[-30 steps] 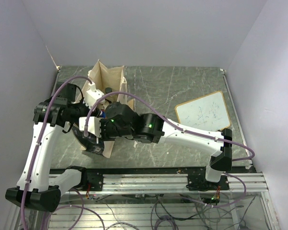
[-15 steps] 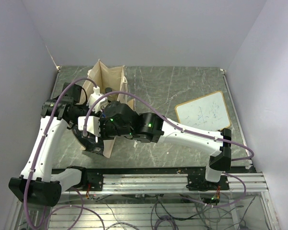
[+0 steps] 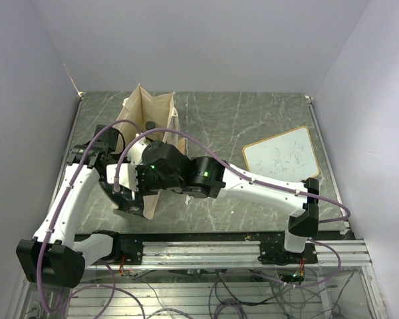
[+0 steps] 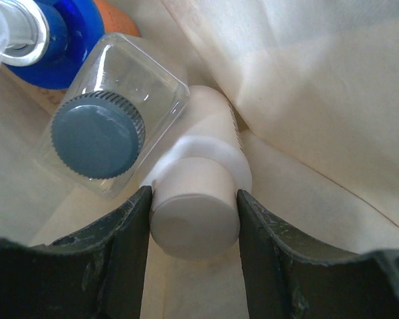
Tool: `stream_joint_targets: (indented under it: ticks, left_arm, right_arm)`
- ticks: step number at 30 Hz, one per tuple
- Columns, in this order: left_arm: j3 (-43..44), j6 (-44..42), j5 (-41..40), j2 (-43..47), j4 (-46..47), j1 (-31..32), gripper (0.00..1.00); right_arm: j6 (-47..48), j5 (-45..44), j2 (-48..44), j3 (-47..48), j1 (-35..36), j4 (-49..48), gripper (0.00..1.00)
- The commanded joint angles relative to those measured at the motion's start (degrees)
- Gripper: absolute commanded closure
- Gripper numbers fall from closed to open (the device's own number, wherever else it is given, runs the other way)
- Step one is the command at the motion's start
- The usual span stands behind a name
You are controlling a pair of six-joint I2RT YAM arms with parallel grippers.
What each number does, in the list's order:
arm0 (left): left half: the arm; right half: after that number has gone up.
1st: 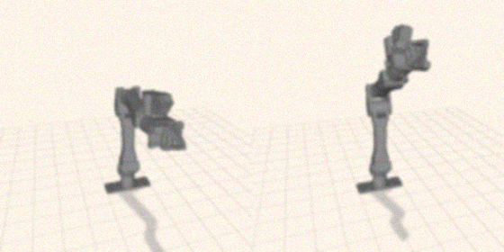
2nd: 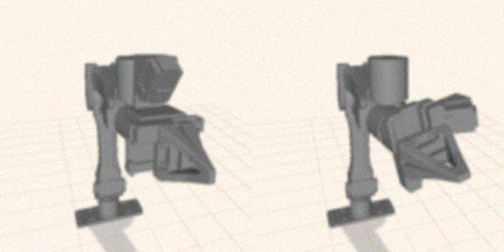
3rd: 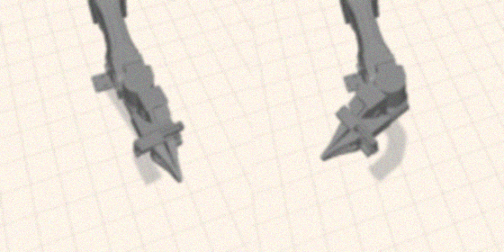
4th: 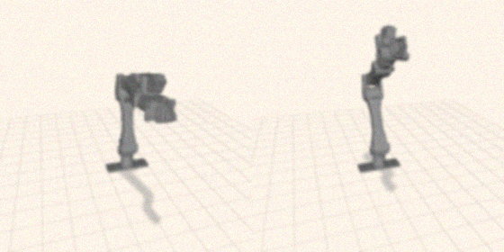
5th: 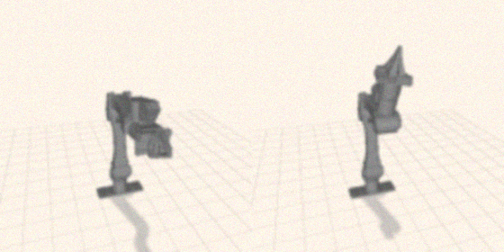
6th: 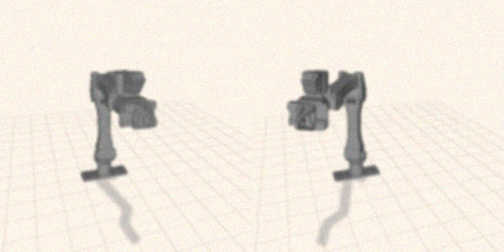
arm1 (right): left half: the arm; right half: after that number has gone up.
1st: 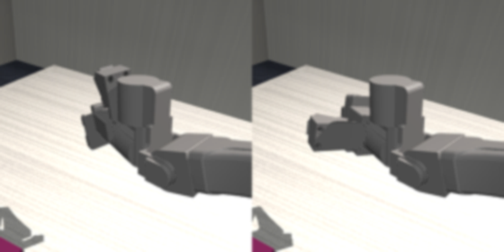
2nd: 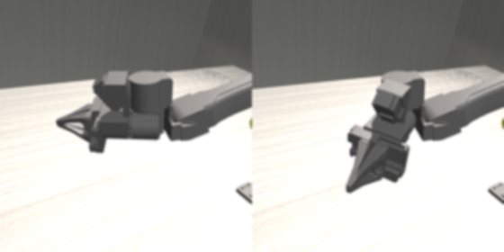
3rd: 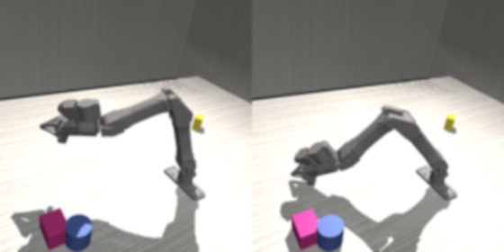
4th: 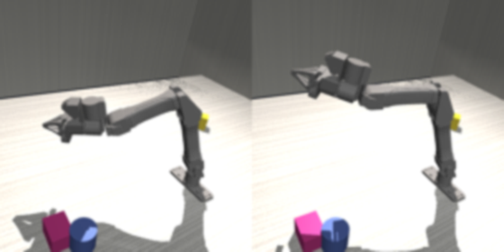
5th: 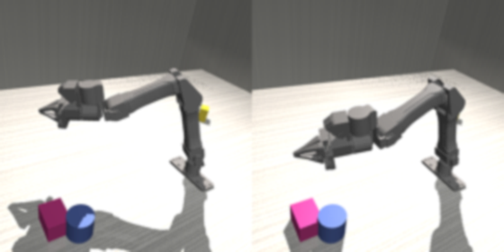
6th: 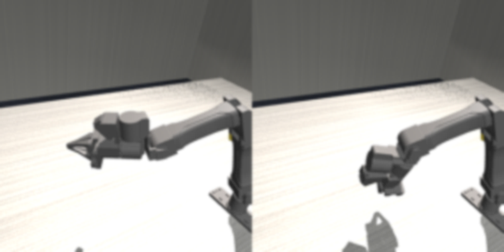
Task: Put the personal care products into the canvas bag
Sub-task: Place the care product in the canvas bag.
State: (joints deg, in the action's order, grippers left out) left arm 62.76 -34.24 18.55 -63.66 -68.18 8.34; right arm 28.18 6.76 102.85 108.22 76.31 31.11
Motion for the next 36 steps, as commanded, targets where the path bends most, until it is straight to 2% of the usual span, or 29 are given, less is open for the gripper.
stream_joint_targets:
  ticks: [1, 16, 19, 21, 23, 26, 32, 33, 34, 36]
  left_arm:
    - [-2.0, -3.2, -1.5, 1.8, 2.4, -0.6, 0.93]
    - [-6.9, -8.0, -2.2, 0.7, 5.1, -0.7, 0.93]
    - [-6.5, -8.3, -1.6, 1.1, 4.6, -0.7, 0.9]
    - [-5.2, -8.2, -0.7, 1.7, 4.0, -0.7, 0.84]
    - [-3.9, -8.0, 0.6, 2.5, 3.4, -0.7, 0.73]
    - [-2.7, -7.7, 1.5, 4.3, 3.5, -0.7, 0.62]
    - [-1.7, -7.7, 2.3, 5.7, 3.4, -0.7, 0.53]
    - [-1.2, -7.9, 2.6, 5.7, 3.1, -0.7, 0.5]
    - [-0.8, -7.9, 3.1, 5.7, 2.8, -0.7, 0.41]
    - [0.4, -7.3, 3.7, 5.9, 2.7, -0.7, 0.34]
  right_arm:
    - [1.0, 1.0, -1.4, 2.3, 0.5, -4.8, 1.0]
    - [2.5, 1.9, -0.8, 3.5, 1.1, -3.9, 1.0]
    - [3.6, 1.9, -1.1, 2.3, 1.2, -3.7, 1.0]
    - [4.2, 1.8, -1.4, 1.3, 1.2, -3.6, 0.99]
    - [4.9, 1.2, -1.8, 0.1, 1.2, -3.5, 0.85]
    - [5.7, 0.9, -2.5, -1.9, 1.2, -3.3, 0.72]
    - [5.8, 1.4, -3.6, -3.6, 1.2, -2.6, 0.62]
    - [5.8, 1.7, -3.7, -3.4, 1.2, -2.4, 0.61]
    - [5.9, 1.8, -3.9, -3.1, 1.2, -2.3, 0.6]
    - [6.2, 1.8, -4.3, -2.5, 1.1, -2.0, 0.55]
